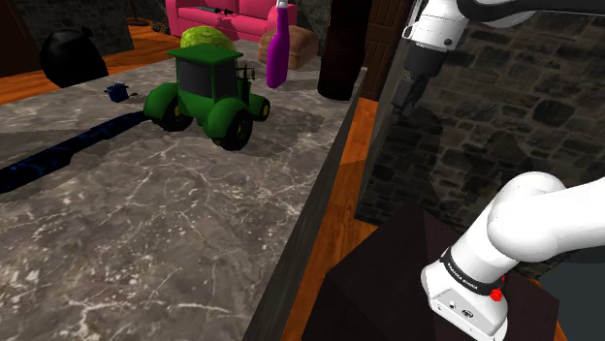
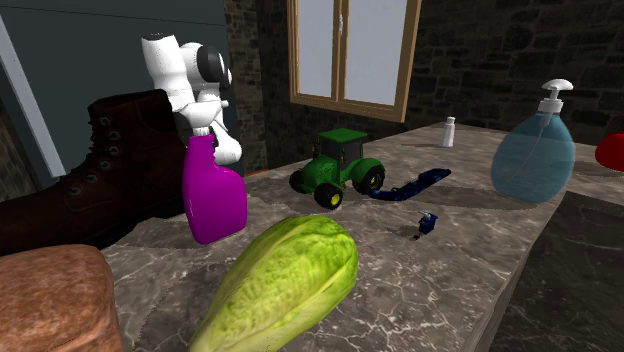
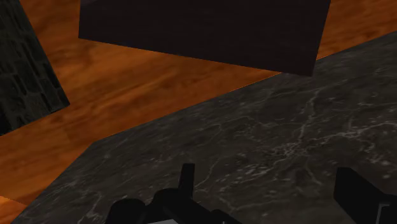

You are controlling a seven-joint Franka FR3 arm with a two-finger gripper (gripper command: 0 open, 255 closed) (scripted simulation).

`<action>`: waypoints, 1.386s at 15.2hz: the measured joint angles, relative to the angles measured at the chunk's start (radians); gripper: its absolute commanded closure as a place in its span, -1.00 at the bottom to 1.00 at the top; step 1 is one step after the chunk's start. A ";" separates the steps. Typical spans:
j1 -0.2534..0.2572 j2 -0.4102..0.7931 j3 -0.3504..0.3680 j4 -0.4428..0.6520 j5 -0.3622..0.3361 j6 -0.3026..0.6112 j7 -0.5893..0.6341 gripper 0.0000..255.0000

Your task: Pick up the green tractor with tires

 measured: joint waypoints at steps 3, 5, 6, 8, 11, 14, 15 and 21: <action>0.016 0.035 0.012 0.035 0.009 0.006 -0.005 -1.00; 0.036 0.091 0.026 0.086 0.018 0.017 -0.017 -1.00; 0.047 0.118 0.034 0.120 0.023 0.014 -0.022 -1.00; 0.071 0.173 0.058 0.169 0.036 0.029 -0.026 -1.00; 0.098 0.252 0.080 0.254 0.044 0.035 -0.046 -1.00; 0.126 0.344 0.109 0.363 0.050 0.031 -0.058 -1.00; 0.135 0.365 0.120 0.396 0.052 0.023 -0.061 -1.00; 0.185 0.526 0.180 0.609 0.047 -0.002 -0.082 -1.00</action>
